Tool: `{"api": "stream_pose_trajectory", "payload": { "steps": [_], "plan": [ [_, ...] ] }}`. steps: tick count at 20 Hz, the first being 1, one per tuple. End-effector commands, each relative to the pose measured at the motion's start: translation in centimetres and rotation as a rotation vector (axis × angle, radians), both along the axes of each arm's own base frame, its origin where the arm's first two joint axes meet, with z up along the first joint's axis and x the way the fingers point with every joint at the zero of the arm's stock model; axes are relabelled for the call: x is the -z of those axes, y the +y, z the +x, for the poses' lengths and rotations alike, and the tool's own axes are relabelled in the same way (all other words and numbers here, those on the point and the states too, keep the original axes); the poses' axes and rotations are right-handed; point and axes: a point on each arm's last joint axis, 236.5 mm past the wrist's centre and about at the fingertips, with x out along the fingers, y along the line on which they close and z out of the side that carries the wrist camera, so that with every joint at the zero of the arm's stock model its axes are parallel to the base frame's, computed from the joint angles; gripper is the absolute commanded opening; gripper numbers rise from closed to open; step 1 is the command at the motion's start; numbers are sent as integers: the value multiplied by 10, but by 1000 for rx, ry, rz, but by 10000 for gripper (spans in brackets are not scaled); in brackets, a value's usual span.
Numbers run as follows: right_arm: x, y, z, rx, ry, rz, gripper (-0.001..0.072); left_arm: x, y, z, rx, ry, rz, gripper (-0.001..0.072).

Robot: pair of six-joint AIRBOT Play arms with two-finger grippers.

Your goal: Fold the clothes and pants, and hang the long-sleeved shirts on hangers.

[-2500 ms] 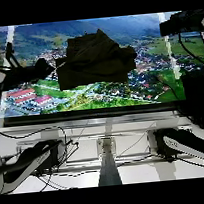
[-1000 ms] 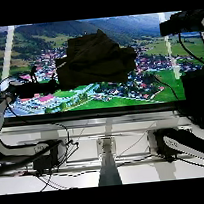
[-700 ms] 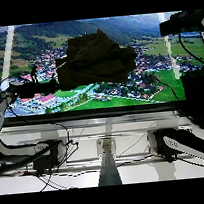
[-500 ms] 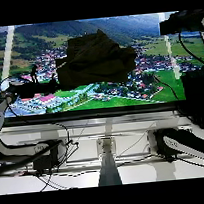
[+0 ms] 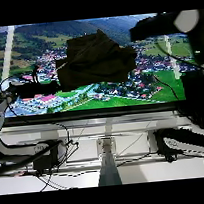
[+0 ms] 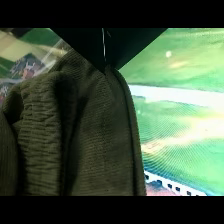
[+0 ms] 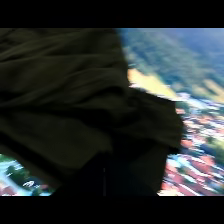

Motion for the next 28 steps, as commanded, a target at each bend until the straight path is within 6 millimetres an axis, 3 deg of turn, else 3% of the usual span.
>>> {"api": "stream_pose_trajectory", "payload": {
  "steps": [1,3,4,5,6,9,11,14,16,19,24,28],
  "plan": [
    [75,96,-13,-248,84,-30,26,-3,-3,-2,16,-4,-11,15],
    [128,153,-29,-412,83,-97,46,-3,-4,-3,20,0,-17,15],
    [150,175,-41,-495,74,-145,150,-4,-5,-4,24,2,-21,15],
    [169,195,-53,-587,47,-201,304,-4,-5,-4,24,2,-21,15],
    [180,214,-61,-668,-5,-240,341,-4,-5,-4,24,2,-21,15],
    [184,273,-73,-847,-238,-278,342,-4,-5,-4,24,2,-21,15],
    [186,295,-81,-862,-291,-255,342,-4,-5,-4,24,2,-21,15],
    [207,301,-97,-902,-245,-259,356,-4,-5,-4,24,3,-21,16],
    [212,306,-103,-942,-246,-242,428,-4,-5,-4,24,3,-22,16],
    [228,306,-103,-986,-233,-236,432,-6,-9,-8,39,13,-39,16],
    [246,283,-77,-956,-180,-258,430,-9,-13,-13,55,25,-59,16],
    [254,282,-57,-929,-169,-250,430,-12,-18,-19,76,40,-84,15]
  ]
}}
